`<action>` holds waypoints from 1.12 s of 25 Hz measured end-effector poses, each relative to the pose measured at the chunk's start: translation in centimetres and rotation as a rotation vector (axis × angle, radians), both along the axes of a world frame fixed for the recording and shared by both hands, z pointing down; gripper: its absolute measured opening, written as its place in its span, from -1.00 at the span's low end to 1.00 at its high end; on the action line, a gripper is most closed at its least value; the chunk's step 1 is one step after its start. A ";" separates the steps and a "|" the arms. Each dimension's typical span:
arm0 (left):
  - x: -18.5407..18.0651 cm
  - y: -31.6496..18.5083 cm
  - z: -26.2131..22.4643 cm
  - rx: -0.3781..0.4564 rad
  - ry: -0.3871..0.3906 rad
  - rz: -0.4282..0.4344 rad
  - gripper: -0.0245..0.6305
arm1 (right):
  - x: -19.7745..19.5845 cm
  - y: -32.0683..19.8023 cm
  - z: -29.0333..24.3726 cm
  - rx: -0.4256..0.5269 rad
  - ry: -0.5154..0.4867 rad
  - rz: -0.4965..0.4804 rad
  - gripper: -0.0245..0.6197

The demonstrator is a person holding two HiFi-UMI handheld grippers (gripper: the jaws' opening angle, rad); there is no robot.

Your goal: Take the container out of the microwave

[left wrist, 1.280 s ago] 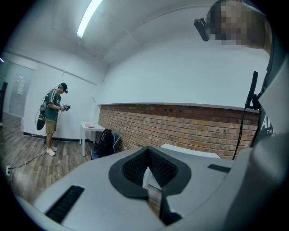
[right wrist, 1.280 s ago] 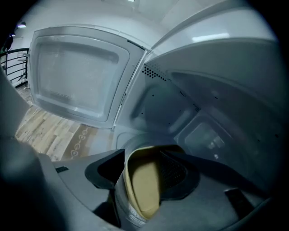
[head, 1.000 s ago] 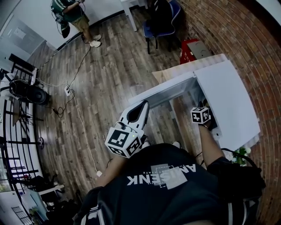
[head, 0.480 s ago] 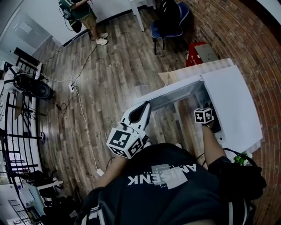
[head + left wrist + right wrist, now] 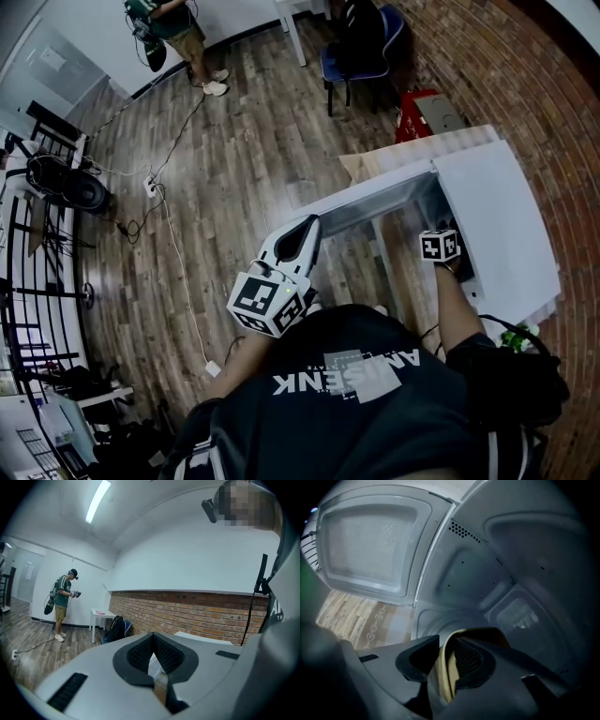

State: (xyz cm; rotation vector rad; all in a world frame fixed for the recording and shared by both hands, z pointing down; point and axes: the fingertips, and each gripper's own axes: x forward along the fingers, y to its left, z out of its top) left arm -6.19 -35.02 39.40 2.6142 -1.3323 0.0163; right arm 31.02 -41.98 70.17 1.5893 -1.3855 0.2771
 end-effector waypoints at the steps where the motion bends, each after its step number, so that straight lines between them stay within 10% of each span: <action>1: -0.2 0.1 0.0 0.001 0.002 0.001 -0.89 | -0.1 0.2 0.0 -0.004 -0.009 0.002 -0.53; 28: -4.2 1.8 0.2 0.016 0.060 0.057 -0.89 | -11.3 4.8 -0.6 -0.042 -0.176 -0.146 -0.60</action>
